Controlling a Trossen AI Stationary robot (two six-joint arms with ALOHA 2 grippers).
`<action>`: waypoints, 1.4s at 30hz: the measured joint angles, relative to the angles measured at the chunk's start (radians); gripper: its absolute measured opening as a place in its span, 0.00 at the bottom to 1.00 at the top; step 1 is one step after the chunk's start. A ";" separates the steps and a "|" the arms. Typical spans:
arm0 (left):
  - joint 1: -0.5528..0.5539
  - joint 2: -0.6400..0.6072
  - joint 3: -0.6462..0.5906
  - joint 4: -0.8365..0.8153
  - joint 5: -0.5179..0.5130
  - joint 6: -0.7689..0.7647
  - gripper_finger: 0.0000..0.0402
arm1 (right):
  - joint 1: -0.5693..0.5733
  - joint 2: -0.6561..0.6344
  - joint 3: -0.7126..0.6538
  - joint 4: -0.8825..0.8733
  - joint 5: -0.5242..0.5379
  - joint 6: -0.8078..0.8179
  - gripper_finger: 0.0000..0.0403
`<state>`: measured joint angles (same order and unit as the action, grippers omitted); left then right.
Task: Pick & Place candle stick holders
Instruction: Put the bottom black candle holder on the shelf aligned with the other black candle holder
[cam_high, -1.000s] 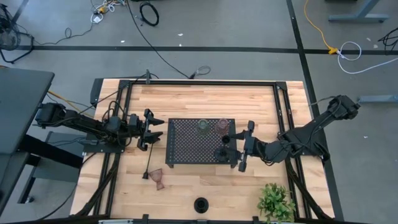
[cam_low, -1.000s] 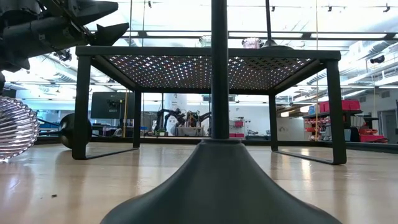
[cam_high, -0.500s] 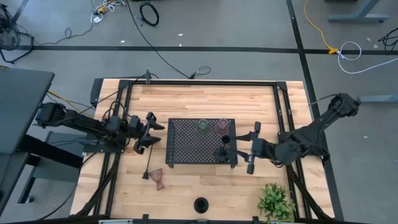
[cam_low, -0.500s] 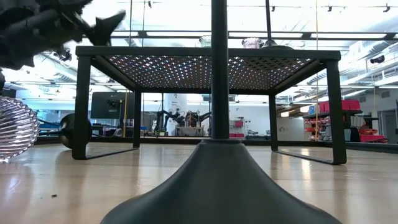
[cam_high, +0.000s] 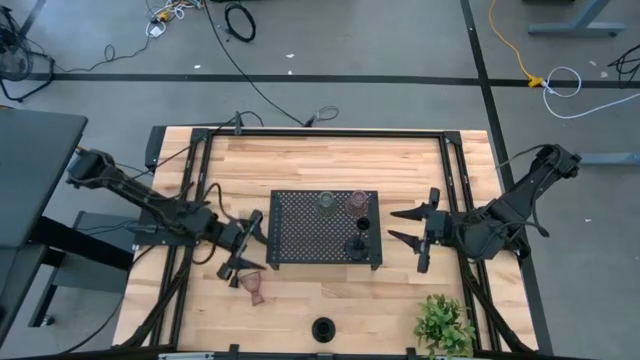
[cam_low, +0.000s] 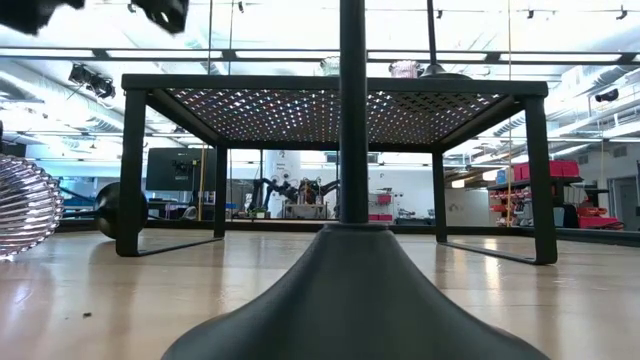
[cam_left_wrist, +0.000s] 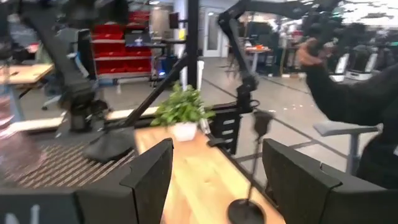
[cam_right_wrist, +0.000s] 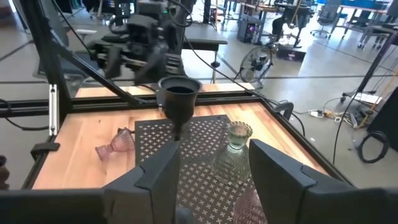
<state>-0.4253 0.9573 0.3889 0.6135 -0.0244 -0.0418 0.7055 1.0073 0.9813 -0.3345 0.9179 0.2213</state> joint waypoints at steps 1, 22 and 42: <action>-0.026 0.009 0.015 0.000 -0.015 0.014 0.62 | 0.000 -0.003 0.000 -0.001 0.001 0.001 0.48; -0.237 0.530 0.296 0.139 -0.174 0.014 0.62 | 0.000 -0.009 0.000 -0.005 0.010 0.003 0.48; -0.247 0.780 0.436 0.199 -0.163 -0.120 0.62 | 0.000 -0.009 0.000 0.026 0.008 0.003 0.48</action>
<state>-0.6724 1.7376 0.8246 0.8124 -0.1871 -0.1616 0.7052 0.9985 0.9813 -0.3080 0.9263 0.2245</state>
